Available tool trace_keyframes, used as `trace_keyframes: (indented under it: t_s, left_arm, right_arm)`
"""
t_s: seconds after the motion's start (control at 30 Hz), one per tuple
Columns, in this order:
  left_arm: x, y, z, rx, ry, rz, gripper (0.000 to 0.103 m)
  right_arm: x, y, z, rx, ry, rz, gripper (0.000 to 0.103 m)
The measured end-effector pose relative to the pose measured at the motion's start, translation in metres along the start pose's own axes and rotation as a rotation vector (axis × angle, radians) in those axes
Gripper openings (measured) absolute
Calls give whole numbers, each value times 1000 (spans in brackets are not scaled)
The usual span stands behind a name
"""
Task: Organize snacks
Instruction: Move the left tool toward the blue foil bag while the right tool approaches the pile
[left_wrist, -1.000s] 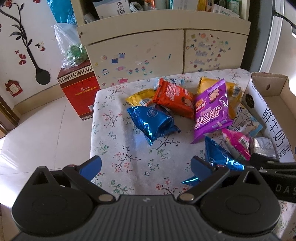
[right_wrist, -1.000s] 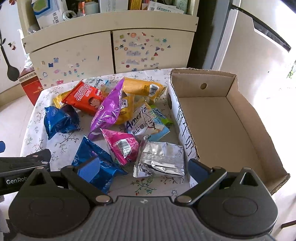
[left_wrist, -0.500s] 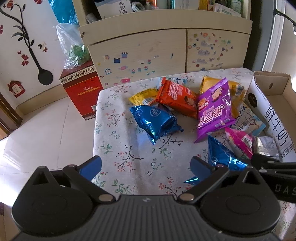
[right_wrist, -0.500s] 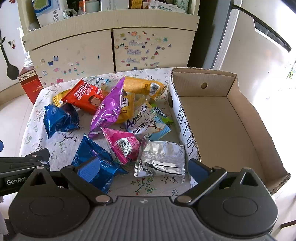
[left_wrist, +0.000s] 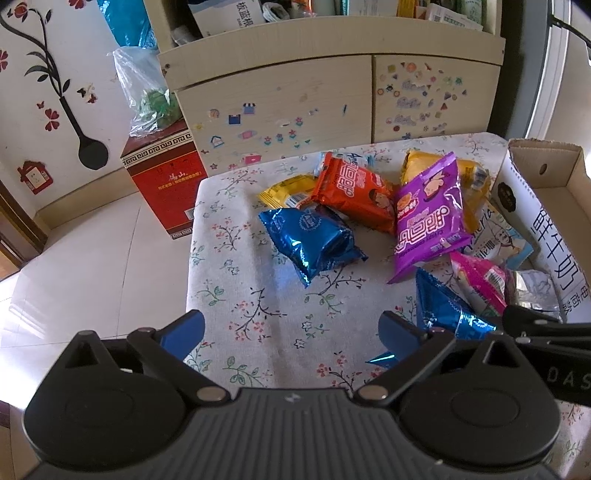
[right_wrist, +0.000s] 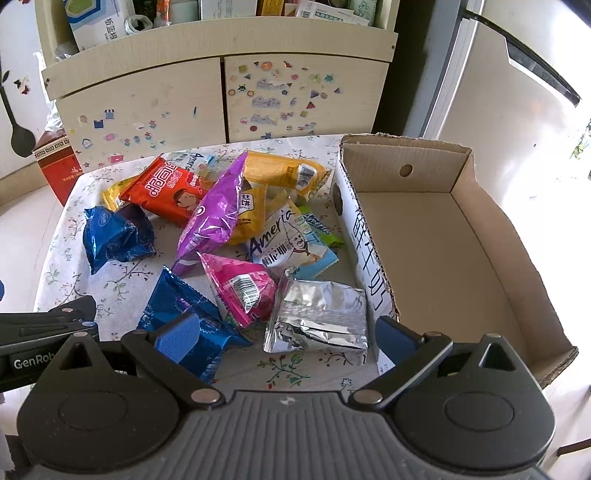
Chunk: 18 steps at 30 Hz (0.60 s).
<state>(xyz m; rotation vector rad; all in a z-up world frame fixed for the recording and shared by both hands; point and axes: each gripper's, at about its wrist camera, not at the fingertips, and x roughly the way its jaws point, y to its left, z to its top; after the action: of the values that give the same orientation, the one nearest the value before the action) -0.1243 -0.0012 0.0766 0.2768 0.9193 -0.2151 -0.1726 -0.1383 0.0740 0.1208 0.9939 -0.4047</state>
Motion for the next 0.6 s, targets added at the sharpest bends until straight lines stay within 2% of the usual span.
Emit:
trace_keyframes:
  t_s: [0.37,0.5,0.6]
  left_arm:
    - [4,-2,-3,0,16,-9,100]
    - [7,-4,-5,4,22,-25,100]
    - [9,-5,-6,5,29,-47,101]
  right_arm:
    - [4,-2,-2,0,18,11,103]
    - [8,-8,-4,22,49,53,103]
    - [9,-14,-7,44,73,120,103]
